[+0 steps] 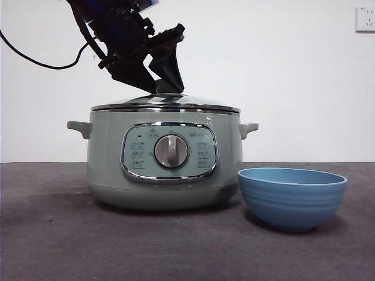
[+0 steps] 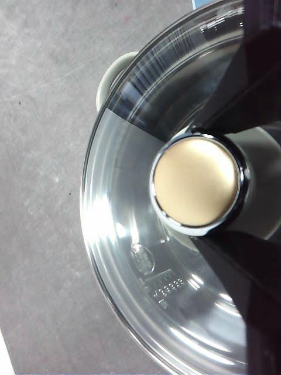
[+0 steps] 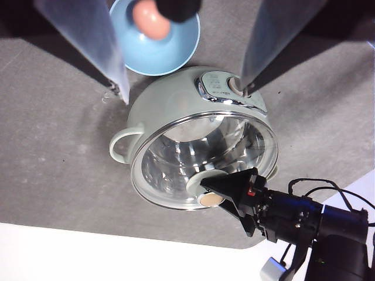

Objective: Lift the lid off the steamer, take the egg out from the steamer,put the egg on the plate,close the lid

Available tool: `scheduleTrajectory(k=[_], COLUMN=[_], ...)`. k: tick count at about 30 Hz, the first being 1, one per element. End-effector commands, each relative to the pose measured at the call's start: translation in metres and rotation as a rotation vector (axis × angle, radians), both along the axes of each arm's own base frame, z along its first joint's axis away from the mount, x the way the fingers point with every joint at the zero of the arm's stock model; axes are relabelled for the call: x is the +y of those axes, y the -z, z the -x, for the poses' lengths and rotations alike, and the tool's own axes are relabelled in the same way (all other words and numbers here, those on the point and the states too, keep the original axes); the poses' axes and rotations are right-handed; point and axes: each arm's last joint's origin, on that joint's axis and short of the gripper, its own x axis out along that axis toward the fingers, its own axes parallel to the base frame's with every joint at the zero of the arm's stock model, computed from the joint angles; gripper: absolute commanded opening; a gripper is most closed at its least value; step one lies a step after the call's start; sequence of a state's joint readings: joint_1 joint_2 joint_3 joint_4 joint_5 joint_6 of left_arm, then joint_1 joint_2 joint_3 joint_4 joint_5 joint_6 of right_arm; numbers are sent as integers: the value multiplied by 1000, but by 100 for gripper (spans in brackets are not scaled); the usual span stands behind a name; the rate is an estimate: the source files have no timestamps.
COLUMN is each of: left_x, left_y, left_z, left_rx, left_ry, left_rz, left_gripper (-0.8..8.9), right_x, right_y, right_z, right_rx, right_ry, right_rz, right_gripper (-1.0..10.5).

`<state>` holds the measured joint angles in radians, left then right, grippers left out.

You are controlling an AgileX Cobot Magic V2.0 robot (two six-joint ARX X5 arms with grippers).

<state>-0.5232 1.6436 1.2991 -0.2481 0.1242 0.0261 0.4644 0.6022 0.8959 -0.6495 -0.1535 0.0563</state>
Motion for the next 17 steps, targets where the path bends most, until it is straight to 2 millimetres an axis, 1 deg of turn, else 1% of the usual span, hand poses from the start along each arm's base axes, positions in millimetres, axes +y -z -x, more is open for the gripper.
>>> scheduleTrajectory(k=[1, 6, 9, 10, 12, 14, 15, 16, 17], left_x=[-2, -1, 1, 1, 1, 1, 1, 1, 1], left_y=[-11, -6, -3, -3, -2, -2, -2, -2, -3], left_z=[0, 2, 4, 4, 5, 5, 5, 5, 5], left_rx=[-44, -4, 29, 37, 47, 51, 49, 46, 44], left_ry=[12, -5, -9, -9, -10, -11, -11, -11, -11], left_rz=[25, -9, -29, -33, -39, -38, -37, -36, -34], left_gripper=[-8, -8, 13, 54, 216, 400, 451, 472, 471], right_x=[0, 0, 0, 0, 0, 0, 0, 0, 0], right_y=[-1, -1, -1, -1, -1, -1, -1, -1, -1], right_z=[0, 0, 0, 0, 0, 0, 0, 0, 0], right_rx=[-8, -7, -7, -7, -7, -7, -7, -7, -7], right_ry=[3, 3, 3, 3, 3, 3, 3, 3, 3], right_rz=[-10, -10, -10, -10, -10, -10, -10, -10, -10], right_gripper=[323, 323, 323, 323, 323, 323, 323, 323, 323])
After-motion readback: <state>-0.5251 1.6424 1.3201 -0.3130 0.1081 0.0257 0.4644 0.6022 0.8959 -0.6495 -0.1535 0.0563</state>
